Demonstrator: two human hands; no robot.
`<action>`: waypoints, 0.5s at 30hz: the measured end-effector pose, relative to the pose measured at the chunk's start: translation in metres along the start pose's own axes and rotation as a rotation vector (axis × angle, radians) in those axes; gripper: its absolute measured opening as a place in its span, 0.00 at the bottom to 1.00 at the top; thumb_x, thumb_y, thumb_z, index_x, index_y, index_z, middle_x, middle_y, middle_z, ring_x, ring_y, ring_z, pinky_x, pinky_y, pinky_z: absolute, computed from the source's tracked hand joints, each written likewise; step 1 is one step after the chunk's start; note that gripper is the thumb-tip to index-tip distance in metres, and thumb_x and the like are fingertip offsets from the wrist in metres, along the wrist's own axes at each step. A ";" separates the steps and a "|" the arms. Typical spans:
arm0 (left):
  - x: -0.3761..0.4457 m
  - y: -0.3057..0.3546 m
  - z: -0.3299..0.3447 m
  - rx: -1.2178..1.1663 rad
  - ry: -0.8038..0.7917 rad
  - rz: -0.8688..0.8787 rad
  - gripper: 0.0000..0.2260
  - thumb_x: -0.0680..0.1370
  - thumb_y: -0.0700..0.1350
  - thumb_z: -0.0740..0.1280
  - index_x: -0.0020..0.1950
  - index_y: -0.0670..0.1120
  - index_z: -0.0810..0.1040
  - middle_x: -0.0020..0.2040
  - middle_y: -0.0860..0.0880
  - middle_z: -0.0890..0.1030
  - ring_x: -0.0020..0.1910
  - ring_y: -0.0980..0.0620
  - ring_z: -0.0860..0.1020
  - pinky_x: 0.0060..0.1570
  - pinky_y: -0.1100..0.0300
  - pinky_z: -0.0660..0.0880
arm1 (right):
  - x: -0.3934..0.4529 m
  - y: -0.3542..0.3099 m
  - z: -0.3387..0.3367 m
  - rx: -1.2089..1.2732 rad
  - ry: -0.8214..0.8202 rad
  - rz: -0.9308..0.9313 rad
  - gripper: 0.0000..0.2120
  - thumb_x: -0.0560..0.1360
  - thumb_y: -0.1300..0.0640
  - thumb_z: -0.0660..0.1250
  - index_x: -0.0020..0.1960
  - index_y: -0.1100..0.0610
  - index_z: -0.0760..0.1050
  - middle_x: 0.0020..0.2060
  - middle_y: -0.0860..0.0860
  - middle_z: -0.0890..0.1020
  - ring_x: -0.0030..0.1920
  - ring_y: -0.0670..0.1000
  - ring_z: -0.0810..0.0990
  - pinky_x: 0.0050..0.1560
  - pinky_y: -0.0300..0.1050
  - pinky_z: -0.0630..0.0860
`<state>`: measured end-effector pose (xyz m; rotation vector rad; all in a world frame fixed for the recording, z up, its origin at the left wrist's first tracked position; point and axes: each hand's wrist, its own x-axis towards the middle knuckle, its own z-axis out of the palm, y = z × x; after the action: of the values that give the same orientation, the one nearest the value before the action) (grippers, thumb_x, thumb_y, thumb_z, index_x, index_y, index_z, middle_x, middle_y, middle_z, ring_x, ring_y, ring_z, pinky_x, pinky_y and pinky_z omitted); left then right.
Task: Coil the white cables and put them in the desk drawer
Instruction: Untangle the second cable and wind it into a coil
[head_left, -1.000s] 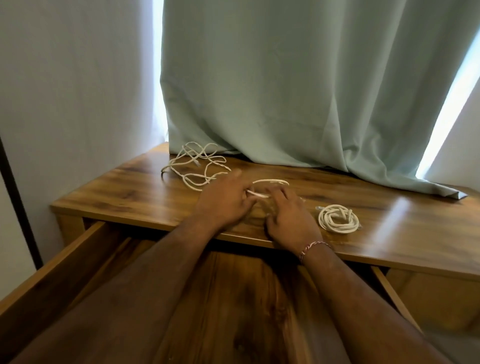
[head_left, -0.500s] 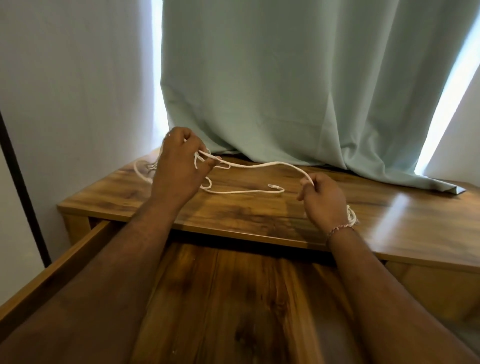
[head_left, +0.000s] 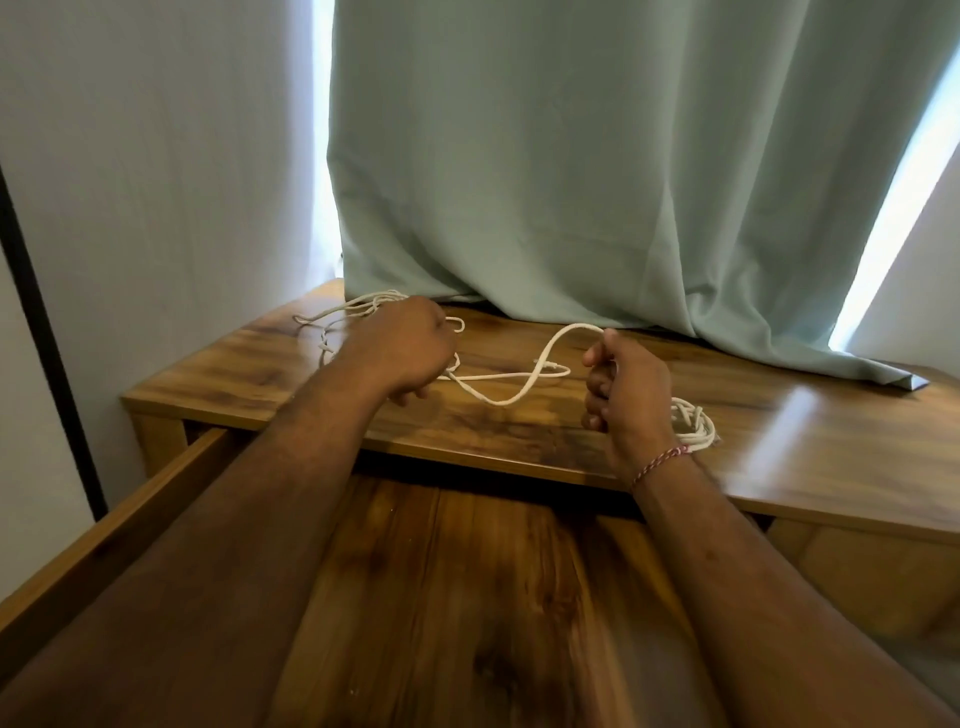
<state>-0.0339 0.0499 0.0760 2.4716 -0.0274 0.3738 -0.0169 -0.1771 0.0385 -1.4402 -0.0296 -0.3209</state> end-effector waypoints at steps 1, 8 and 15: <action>0.001 -0.002 0.002 0.055 -0.076 -0.022 0.10 0.81 0.41 0.59 0.56 0.42 0.79 0.41 0.41 0.85 0.32 0.43 0.86 0.36 0.49 0.84 | -0.001 -0.001 0.000 0.036 0.000 0.014 0.19 0.81 0.47 0.58 0.34 0.52 0.73 0.24 0.47 0.66 0.22 0.47 0.61 0.25 0.38 0.61; 0.005 -0.009 0.015 0.520 0.047 0.162 0.15 0.78 0.46 0.69 0.64 0.56 0.83 0.62 0.46 0.83 0.59 0.43 0.81 0.57 0.50 0.78 | 0.006 0.011 0.001 -0.228 0.131 -0.154 0.20 0.80 0.45 0.59 0.33 0.48 0.78 0.26 0.46 0.75 0.28 0.49 0.70 0.35 0.47 0.68; -0.005 0.021 0.039 -0.499 0.114 0.155 0.10 0.84 0.51 0.63 0.52 0.51 0.84 0.46 0.53 0.87 0.42 0.52 0.83 0.46 0.56 0.77 | 0.010 0.023 0.005 -0.329 0.144 -0.257 0.18 0.78 0.40 0.59 0.36 0.44 0.81 0.30 0.43 0.78 0.38 0.49 0.75 0.46 0.51 0.72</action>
<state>-0.0309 0.0099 0.0573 1.9580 -0.2366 0.5058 -0.0014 -0.1724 0.0190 -1.7383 -0.0464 -0.6638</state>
